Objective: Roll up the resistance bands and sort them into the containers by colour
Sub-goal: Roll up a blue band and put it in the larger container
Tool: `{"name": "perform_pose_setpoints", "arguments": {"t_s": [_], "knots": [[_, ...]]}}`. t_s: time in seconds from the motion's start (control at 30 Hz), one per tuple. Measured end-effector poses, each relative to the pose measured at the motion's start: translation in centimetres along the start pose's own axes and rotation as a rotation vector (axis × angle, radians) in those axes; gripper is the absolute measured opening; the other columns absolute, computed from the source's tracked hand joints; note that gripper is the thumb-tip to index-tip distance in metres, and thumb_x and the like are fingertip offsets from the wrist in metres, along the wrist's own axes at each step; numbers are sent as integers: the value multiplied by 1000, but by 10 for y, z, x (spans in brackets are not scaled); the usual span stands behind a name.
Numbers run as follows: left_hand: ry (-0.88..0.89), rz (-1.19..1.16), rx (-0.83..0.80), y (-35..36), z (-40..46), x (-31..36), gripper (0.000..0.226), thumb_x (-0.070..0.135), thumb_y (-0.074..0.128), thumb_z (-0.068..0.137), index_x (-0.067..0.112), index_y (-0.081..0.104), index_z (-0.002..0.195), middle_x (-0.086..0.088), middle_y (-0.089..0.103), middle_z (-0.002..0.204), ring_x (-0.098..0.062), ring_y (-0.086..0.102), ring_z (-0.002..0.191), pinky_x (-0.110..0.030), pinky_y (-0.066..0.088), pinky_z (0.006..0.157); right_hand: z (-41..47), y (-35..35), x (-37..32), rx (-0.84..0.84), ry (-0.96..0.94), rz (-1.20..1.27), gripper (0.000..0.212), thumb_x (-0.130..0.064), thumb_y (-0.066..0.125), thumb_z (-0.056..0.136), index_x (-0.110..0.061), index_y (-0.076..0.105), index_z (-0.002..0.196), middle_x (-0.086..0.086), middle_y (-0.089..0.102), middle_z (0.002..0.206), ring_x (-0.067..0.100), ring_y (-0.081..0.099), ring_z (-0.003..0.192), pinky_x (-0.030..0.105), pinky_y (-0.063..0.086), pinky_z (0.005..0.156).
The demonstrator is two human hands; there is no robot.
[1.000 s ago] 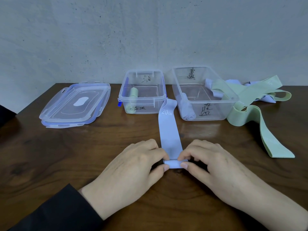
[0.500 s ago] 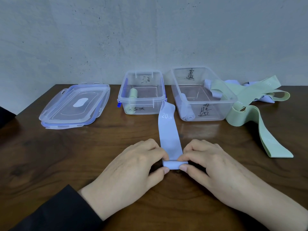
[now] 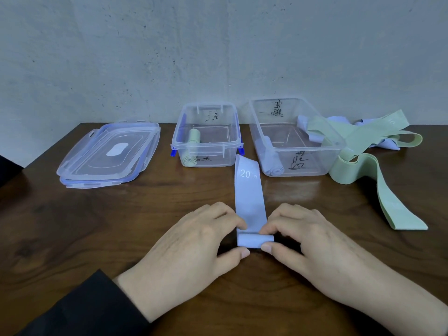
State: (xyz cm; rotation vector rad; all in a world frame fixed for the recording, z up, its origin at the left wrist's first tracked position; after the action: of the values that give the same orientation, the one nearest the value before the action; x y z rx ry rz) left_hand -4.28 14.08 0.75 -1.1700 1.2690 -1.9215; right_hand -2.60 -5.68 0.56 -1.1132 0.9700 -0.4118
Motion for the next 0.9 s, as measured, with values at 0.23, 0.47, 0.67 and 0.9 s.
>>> {"name": "perform_pose_setpoints", "arguments": {"t_s": [0.23,0.47,0.67,0.9], "knots": [[1,15,1,-2,-1,1,25,53,51,91,41,59,111,24,44,106,-2,49,98,-20,44,82,-1,-1,1,1,10,23,21,-55,52,89,-48,58,108,-28,49,102,-3,45,108,15,29,97],[6,12,3,-1,0,2,33,57,45,92,42,59,117,23,44,102,-1,48,97,-20,44,81,1,-1,0,-12,12,-2,13,-52,59,89,-47,59,101,-27,50,102,1,45,108,18,30,96],[-1,33,-4,1,0,-1,26,56,48,89,43,56,110,24,46,102,-1,49,95,-21,45,80,0,1,1,-6,5,-6,24,-53,50,93,-45,63,111,-27,49,102,1,46,107,21,32,99],[-5,22,7,0,0,0,27,54,45,93,43,57,115,25,45,106,-1,47,102,-18,42,84,1,-1,-1,11,19,26,13,-48,64,88,-49,54,97,-27,49,101,-3,44,106,13,27,92]]}}
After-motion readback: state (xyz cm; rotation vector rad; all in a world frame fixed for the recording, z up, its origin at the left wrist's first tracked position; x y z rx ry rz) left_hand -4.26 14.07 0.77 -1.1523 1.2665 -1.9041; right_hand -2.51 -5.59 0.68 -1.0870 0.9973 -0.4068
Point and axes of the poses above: each hand's wrist, its own z-axis towards the middle knuckle, its own y-axis out of the palm, x = y × z, the point moved 3 cm from there along z, towards the middle knuckle
